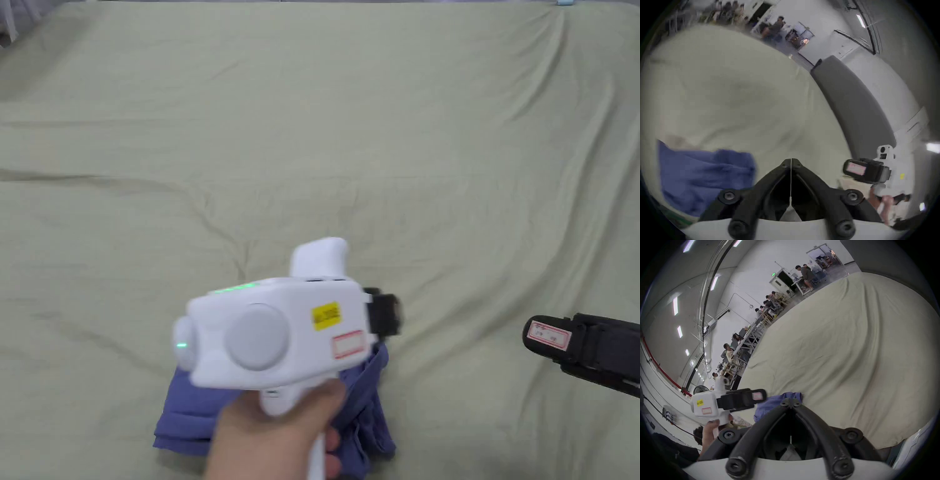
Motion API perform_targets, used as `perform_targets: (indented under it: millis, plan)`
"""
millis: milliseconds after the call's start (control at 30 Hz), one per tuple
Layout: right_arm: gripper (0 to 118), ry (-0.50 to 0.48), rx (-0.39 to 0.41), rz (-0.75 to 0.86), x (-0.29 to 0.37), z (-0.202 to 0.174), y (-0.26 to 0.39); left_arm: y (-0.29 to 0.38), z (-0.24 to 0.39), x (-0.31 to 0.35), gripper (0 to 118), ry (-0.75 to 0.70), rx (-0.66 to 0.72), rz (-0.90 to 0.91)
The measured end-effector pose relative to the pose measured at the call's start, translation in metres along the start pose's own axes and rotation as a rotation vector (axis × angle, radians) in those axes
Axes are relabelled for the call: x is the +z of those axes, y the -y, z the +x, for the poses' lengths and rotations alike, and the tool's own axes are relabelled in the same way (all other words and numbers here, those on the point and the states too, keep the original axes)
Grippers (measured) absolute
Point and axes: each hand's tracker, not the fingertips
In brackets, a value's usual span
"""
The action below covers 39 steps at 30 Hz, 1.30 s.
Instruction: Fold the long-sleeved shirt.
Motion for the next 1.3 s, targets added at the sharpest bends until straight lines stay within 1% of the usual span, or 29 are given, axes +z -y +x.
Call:
perform_targets:
  millis: [67, 100, 133, 200, 267, 300, 400, 433, 500, 533, 600, 700, 733, 800, 867, 933, 967, 1000, 1033, 1100, 1133, 1167, 1233, 1300]
  plan:
    - [0, -0.007, 0.001, -0.009, -0.004, 0.000, 0.002, -0.002, -0.025, 0.021, 0, -0.181, -0.022, 0.014]
    - [0, -0.011, 0.000, -0.018, -0.007, 0.000, 0.004, 0.000, -0.040, 0.025, 0, -0.288, -0.022, -0.013]
    - [0, -0.014, -0.001, -0.026, -0.010, 0.000, 0.005, 0.003, -0.053, 0.025, 0, -0.354, -0.033, -0.069]
    - [0, -0.019, -0.004, -0.045, -0.017, 0.000, 0.009, 0.014, -0.065, 0.019, 0, -0.405, -0.054, -0.170]
    - [0, -0.022, -0.007, -0.065, -0.023, -0.001, 0.013, 0.034, -0.067, -0.005, 0, -0.440, -0.106, -0.278]
    - [0, -0.019, -0.007, -0.083, -0.026, -0.003, 0.016, 0.046, -0.065, -0.022, 0, -0.432, -0.123, -0.340]
    - [0, -0.006, 0.012, -0.098, -0.029, -0.011, 0.021, 0.071, -0.050, -0.059, 0, -0.362, -0.099, -0.394]
    - [0, 0.001, 0.016, -0.104, -0.028, -0.013, 0.021, 0.074, -0.038, -0.067, 0, -0.366, -0.132, -0.395]
    - [0, 0.011, 0.021, -0.112, -0.025, -0.016, 0.021, 0.070, -0.011, -0.080, 0, -0.408, -0.263, -0.413]
    - [0, 0.016, 0.025, -0.112, -0.023, -0.016, 0.021, 0.071, -0.004, -0.082, 0, -0.390, -0.278, -0.398]
    - [0, 0.029, 0.030, -0.108, -0.022, -0.016, 0.020, 0.065, 0.004, -0.099, 0, -0.346, -0.264, -0.413]
    - [0, 0.041, 0.008, -0.102, -0.022, -0.012, 0.019, 0.056, 0.008, -0.110, 0, -0.363, -0.266, -0.406]
    - [0, 0.043, -0.003, -0.098, -0.022, -0.012, 0.019, 0.050, 0.011, -0.106, 0, -0.336, -0.236, -0.380]
    - [0, 0.037, -0.014, -0.095, -0.024, -0.013, 0.018, 0.042, 0.016, -0.086, 0, -0.239, -0.175, -0.319]
    - [0, 0.018, -0.016, -0.086, -0.028, -0.016, 0.016, 0.035, 0.030, -0.062, 0, -0.159, -0.179, -0.250]
    - [0, -0.008, -0.009, -0.069, -0.034, -0.021, 0.012, 0.024, 0.035, -0.029, 0, -0.024, -0.195, -0.206]
    - [0, -0.019, -0.007, -0.063, -0.039, -0.024, 0.010, 0.019, 0.032, -0.015, 0, 0.014, -0.191, -0.190]
    - [0, -0.032, -0.009, -0.057, -0.045, -0.027, 0.008, 0.013, 0.026, 0.000, 0, 0.008, -0.190, -0.157]
    - [0, -0.048, -0.015, -0.055, -0.053, -0.032, 0.006, 0.007, 0.012, 0.018, 0, -0.032, -0.187, -0.117]
    - [0, -0.068, -0.030, -0.082, -0.072, -0.041, 0.007, -0.002, -0.019, 0.043, 0, -0.146, -0.150, -0.077]
    - [0, -0.068, -0.024, -0.137, -0.089, -0.046, 0.009, -0.005, -0.040, 0.056, 0, -0.212, -0.117, -0.063]
    - [0, -0.055, -0.004, -0.176, -0.103, -0.050, 0.012, -0.005, -0.057, 0.064, 0, -0.272, -0.089, -0.056]
    - [0, -0.013, 0.065, -0.284, -0.140, -0.058, 0.024, -0.005, -0.098, 0.078, 0, -0.376, -0.021, -0.059]
    - [0, 0.021, 0.082, -0.380, -0.175, -0.060, 0.037, 0.000, -0.126, 0.085, 0, -0.379, 0.061, -0.089]
